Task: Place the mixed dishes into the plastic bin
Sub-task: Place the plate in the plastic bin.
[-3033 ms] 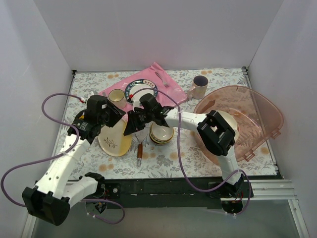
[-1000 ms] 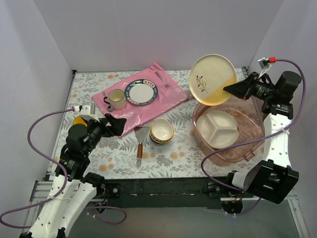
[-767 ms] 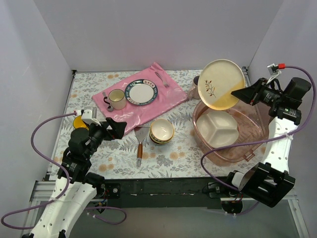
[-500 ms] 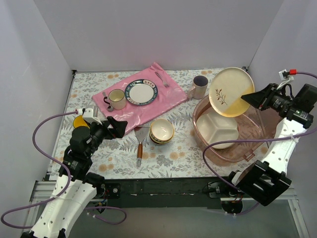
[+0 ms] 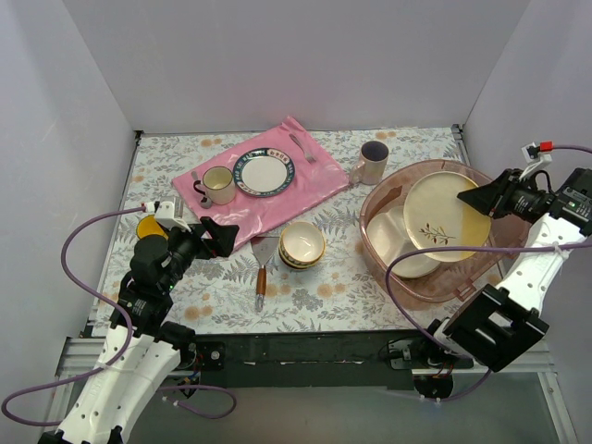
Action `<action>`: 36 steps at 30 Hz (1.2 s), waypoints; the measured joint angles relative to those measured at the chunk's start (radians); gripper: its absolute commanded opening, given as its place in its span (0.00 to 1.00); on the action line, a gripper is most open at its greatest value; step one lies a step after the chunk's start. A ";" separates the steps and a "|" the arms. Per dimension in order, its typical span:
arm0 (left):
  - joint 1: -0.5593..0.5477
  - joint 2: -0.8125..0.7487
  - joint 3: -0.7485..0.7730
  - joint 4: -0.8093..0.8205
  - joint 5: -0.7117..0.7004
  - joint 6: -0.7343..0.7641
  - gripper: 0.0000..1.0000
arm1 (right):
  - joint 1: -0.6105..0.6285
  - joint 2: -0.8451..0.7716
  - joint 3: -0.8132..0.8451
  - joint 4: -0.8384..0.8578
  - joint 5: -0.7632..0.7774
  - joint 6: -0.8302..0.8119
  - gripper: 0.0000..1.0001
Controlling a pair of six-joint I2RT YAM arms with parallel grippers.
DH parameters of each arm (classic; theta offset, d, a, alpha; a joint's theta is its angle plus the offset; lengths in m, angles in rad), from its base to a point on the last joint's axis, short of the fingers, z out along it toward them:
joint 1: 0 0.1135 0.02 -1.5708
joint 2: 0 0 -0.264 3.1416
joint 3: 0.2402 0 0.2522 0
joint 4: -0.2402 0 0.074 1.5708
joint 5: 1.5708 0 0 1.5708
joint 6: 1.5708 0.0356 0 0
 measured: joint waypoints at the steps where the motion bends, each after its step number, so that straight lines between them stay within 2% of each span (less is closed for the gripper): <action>1: 0.000 0.000 0.000 0.000 0.000 0.000 0.98 | 0.000 0.006 0.000 -0.015 0.007 -0.018 0.01; 7: 0.000 0.000 0.000 0.000 0.000 0.000 0.98 | -0.002 0.013 0.000 -0.069 0.024 -0.098 0.01; 23: 0.000 0.000 0.000 0.000 0.004 0.000 0.98 | 0.008 0.055 -0.040 -0.091 0.029 -0.146 0.01; 36: 0.000 0.000 -0.001 0.000 0.004 0.000 0.98 | 0.124 0.077 -0.084 -0.097 0.076 -0.157 0.01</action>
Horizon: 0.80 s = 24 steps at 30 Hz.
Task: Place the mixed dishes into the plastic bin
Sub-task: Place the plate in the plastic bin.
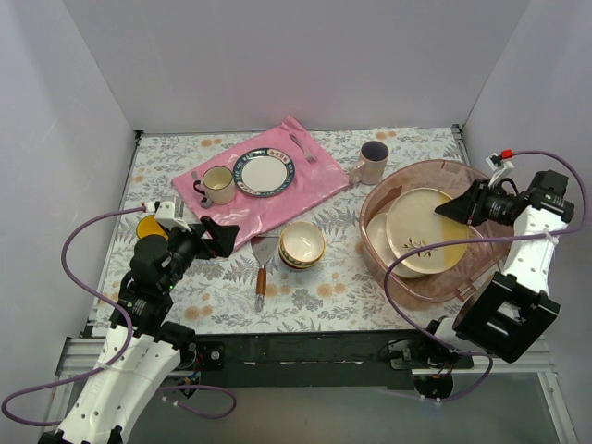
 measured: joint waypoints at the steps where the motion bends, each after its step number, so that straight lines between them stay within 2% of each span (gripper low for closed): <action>1: 0.000 0.000 0.000 0.000 0.000 0.000 0.98 | 0.010 0.002 -0.003 0.000 0.003 0.000 0.01; 11: 0.000 0.000 0.000 0.000 0.000 0.000 0.98 | 0.086 0.057 -0.006 0.008 0.028 0.008 0.01; 19: 0.000 0.000 0.000 0.000 0.000 0.000 0.98 | 0.101 0.140 -0.006 0.019 0.032 0.009 0.01; 24: 0.000 0.000 0.000 0.000 0.000 0.000 0.98 | 0.103 0.196 -0.005 0.017 0.030 0.006 0.12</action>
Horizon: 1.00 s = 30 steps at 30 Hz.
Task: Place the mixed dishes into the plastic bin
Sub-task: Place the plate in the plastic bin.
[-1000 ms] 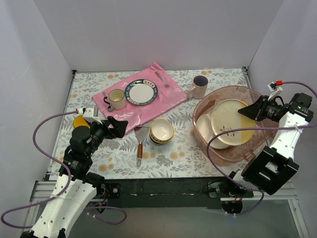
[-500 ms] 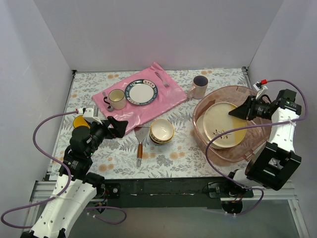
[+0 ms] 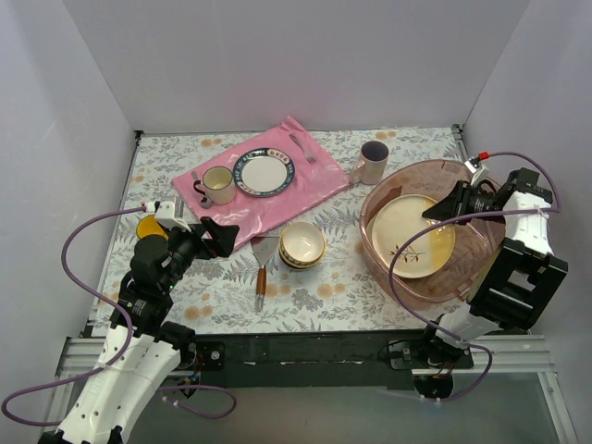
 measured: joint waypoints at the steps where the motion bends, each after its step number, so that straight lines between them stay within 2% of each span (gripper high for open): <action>1: 0.000 0.000 0.000 0.000 0.000 0.000 0.98 | 0.000 0.012 0.000 0.000 0.001 -0.001 0.13; 8: 0.000 0.000 0.000 0.000 0.000 0.000 0.98 | 0.000 0.074 0.002 0.004 0.040 0.002 0.32; 17: 0.000 0.000 0.000 0.000 0.000 0.000 0.98 | 0.001 0.125 0.005 0.034 0.152 -0.019 0.48; 23: 0.000 0.000 0.000 0.000 0.000 0.000 0.98 | 0.001 0.125 0.005 0.052 0.210 -0.034 0.57; 30: 0.000 0.001 0.000 0.000 0.000 0.000 0.98 | 0.010 0.125 0.008 0.068 0.272 -0.051 0.59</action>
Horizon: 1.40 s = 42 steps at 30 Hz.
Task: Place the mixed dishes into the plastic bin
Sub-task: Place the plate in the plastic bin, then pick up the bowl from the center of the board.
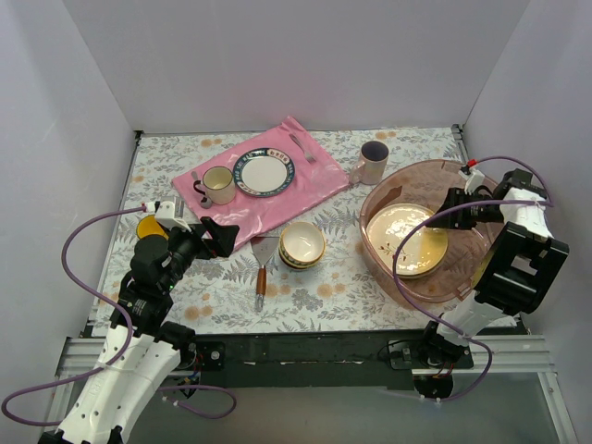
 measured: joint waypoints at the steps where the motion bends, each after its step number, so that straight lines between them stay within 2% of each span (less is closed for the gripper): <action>1: 0.000 0.000 0.000 0.000 0.000 0.000 0.98 | 0.003 0.000 0.002 0.000 0.010 -0.002 0.59; 5: 0.000 0.002 0.000 0.000 0.000 0.000 0.98 | 0.014 0.000 0.007 0.009 0.055 -0.005 0.73; 7: 0.000 0.002 0.000 0.000 0.000 0.000 0.98 | 0.021 -0.001 0.007 0.019 0.076 -0.005 0.74; 21: 0.000 0.004 0.000 0.000 -0.001 0.000 0.98 | 0.077 -0.148 0.013 0.091 0.247 -0.032 0.76; 31: 0.000 0.024 0.000 -0.008 -0.029 -0.021 0.98 | 0.146 -0.322 0.012 0.111 0.203 -0.053 0.77; 37: 0.000 0.142 0.021 -0.093 -0.068 -0.167 0.98 | 0.192 -0.484 -0.056 0.243 0.135 0.000 0.79; 42: 0.002 0.217 0.075 -0.191 -0.026 -0.370 0.98 | 0.195 -0.553 -0.097 0.362 0.096 0.107 0.81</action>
